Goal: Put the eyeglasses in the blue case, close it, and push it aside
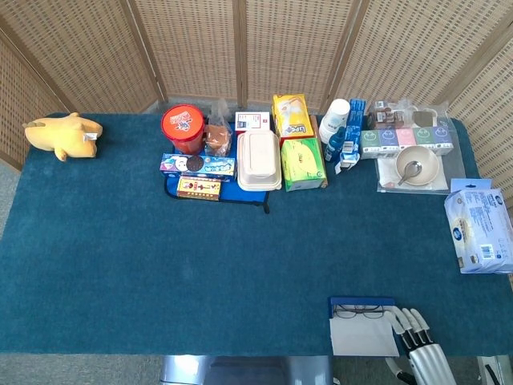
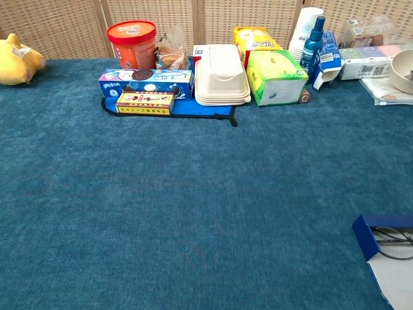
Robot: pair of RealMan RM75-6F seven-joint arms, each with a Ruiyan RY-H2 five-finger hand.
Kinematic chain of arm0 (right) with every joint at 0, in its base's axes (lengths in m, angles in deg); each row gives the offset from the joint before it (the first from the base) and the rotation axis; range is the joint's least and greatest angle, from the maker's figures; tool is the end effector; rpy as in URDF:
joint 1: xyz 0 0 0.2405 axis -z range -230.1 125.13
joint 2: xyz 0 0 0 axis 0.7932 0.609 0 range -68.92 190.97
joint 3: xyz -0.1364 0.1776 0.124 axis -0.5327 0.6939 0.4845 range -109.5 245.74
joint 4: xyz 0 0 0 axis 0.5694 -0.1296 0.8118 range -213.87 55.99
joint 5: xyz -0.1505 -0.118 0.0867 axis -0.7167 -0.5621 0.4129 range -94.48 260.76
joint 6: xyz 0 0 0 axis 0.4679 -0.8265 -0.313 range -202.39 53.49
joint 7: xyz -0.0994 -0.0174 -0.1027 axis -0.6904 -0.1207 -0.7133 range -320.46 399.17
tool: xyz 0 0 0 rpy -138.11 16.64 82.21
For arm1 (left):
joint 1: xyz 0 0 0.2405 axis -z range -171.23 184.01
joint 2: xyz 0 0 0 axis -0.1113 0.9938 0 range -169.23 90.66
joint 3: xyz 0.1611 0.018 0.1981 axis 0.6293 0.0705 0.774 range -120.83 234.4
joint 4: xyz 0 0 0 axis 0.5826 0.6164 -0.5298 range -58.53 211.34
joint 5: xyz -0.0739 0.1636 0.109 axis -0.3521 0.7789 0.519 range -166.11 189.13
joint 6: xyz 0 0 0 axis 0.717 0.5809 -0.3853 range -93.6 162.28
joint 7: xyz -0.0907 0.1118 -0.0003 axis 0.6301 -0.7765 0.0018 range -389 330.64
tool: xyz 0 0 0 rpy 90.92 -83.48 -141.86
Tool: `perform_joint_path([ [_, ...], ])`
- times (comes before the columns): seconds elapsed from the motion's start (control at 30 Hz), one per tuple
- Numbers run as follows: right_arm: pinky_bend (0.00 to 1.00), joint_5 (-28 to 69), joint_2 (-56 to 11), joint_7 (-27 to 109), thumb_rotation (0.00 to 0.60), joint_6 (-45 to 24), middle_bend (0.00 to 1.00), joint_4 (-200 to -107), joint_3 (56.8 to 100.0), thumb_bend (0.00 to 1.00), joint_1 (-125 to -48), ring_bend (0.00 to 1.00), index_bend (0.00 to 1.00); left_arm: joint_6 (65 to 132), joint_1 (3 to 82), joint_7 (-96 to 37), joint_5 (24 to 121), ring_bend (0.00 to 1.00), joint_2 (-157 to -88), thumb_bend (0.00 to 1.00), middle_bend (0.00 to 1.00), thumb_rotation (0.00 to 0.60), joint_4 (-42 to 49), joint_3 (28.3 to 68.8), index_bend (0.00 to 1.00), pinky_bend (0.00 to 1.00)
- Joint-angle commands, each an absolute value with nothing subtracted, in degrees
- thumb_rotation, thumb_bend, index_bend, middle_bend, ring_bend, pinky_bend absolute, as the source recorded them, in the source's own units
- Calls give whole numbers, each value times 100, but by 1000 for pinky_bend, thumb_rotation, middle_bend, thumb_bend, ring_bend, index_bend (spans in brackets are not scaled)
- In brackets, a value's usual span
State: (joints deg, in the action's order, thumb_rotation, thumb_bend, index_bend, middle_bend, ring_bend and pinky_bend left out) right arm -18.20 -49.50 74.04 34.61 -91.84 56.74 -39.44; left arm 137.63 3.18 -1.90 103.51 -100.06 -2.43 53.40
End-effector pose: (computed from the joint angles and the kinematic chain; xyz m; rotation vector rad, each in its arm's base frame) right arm -0.3699 -0.0360 0.0151 1.5964 -0.9374 1.1052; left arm -0.3380 0.1314 0.2351 -1.2335 -0.8166 -1.2219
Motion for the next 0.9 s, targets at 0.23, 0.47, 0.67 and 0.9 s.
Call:
perform_joint_path([
  [0.23, 82, -1878, -4922, 7326, 600, 3530, 136, -9425, 5650, 309, -4060, 102, 228, 13727, 322, -73, 10294, 296, -10054, 344, 281, 593, -111, 5319, 309, 235],
  [0.47, 113, -1952, -4818, 7223, 600, 3531, 188, -9703, 5594, 310, -4138, 145, 334, 13726, 315, -1, 10260, 296, -10077, 346, 281, 596, -31, 5303, 309, 234],
  [0.67, 141, -2014, -4721, 7100, 600, 3553, 238, -9936, 5558, 314, -4204, 181, 419, 13742, 304, 37, 10246, 296, -10079, 346, 281, 598, 3, 5292, 312, 234],
  [0.9, 167, -2112, -4572, 6877, 600, 3580, 279, -10366, 5516, 346, -4316, 209, 495, 13757, 274, 113, 10216, 296, -10113, 345, 281, 596, 100, 5289, 315, 235],
])
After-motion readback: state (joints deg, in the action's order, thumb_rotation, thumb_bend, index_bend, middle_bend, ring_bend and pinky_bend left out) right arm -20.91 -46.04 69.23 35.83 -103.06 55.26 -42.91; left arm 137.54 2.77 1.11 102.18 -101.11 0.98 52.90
